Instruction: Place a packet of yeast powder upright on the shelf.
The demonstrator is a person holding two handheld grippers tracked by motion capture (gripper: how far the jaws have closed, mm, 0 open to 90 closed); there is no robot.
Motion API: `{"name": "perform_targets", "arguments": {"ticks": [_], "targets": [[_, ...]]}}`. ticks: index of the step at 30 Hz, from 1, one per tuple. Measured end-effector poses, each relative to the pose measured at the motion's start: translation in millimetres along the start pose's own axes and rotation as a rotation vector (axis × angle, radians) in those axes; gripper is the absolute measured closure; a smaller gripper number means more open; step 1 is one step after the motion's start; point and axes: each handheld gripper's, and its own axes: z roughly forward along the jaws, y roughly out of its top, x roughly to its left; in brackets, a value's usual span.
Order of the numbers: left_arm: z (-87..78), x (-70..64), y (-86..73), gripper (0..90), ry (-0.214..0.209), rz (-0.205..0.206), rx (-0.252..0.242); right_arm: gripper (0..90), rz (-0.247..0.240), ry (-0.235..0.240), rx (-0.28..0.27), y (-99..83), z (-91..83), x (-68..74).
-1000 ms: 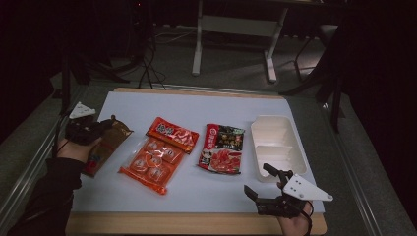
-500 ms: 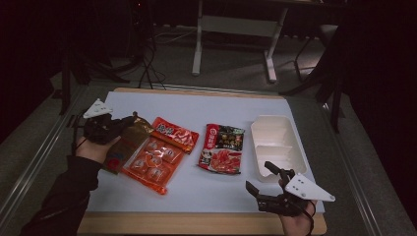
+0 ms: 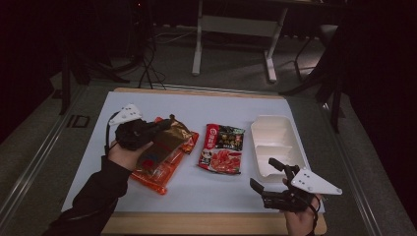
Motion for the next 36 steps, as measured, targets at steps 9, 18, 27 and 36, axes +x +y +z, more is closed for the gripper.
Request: {"name": "perform_targets", "arguments": {"ticks": [9, 18, 27, 36], "targets": [[29.7, -24.3, -9.3, 90.0, -0.154, -0.001, -0.06, 13.9, -0.057, 0.023, 0.019, 14.7, 8.2, 4.0], [48.3, -44.4, -14.7, 90.0, -0.272, -0.043, -0.17, 16.8, -0.016, 0.057, 0.001, 27.1, 18.6, 1.7], [62.1, -56.9, -17.8, 90.0, -0.368, -0.069, -0.233, 22.5, 0.001, 0.088, 0.001, 36.6, 28.9, -0.8], [70.2, -66.1, -18.6, 90.0, -0.433, -0.111, -0.3, 43.4, 0.035, 0.163, 0.028, 39.9, 42.5, -3.0]]}}
